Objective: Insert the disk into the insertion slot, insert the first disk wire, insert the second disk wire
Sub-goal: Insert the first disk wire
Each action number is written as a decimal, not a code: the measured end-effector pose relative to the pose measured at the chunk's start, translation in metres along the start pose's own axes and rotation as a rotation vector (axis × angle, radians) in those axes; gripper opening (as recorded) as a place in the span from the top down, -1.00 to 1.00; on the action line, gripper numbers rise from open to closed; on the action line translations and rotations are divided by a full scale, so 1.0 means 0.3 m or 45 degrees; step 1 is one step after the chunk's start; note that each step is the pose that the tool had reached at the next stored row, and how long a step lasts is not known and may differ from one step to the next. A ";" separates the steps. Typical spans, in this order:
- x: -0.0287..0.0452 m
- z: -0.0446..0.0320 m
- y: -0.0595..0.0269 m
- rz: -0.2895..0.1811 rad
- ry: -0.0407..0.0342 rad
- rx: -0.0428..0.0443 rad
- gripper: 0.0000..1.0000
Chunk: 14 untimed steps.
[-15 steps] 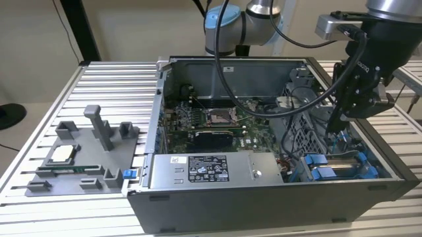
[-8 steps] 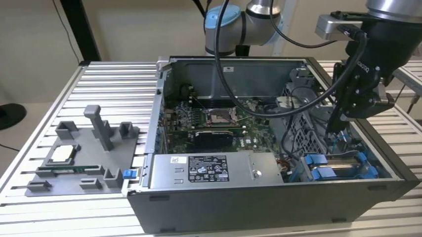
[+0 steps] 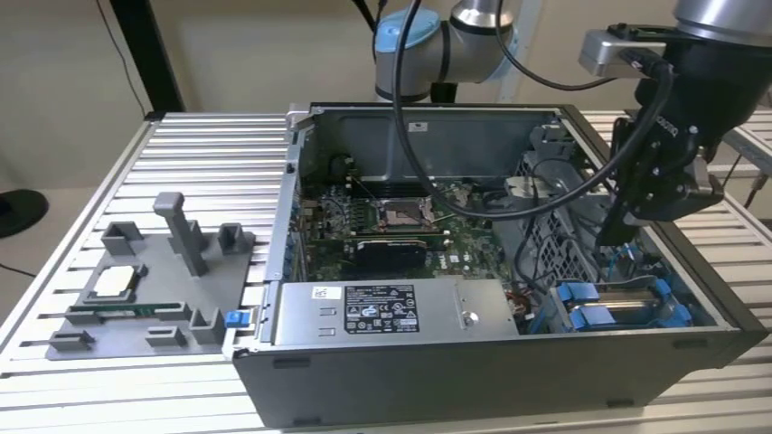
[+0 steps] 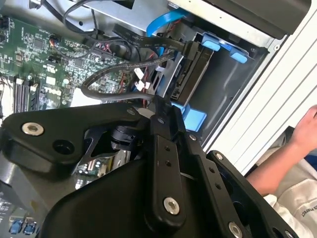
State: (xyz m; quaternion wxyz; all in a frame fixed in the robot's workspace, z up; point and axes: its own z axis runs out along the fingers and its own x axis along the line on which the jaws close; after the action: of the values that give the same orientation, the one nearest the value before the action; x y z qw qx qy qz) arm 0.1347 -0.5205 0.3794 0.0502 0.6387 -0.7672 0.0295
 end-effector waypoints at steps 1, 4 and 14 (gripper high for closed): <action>0.004 0.002 -0.001 0.002 -0.0007 0.000 1.00; 0.015 0.007 -0.005 0.005 -0.0044 -0.001 1.00; 0.063 0.022 -0.025 0.007 -0.0151 -0.004 1.00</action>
State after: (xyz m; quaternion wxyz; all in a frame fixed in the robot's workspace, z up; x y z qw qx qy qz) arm 0.1384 -0.5411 0.3749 0.0465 0.6366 -0.7694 0.0247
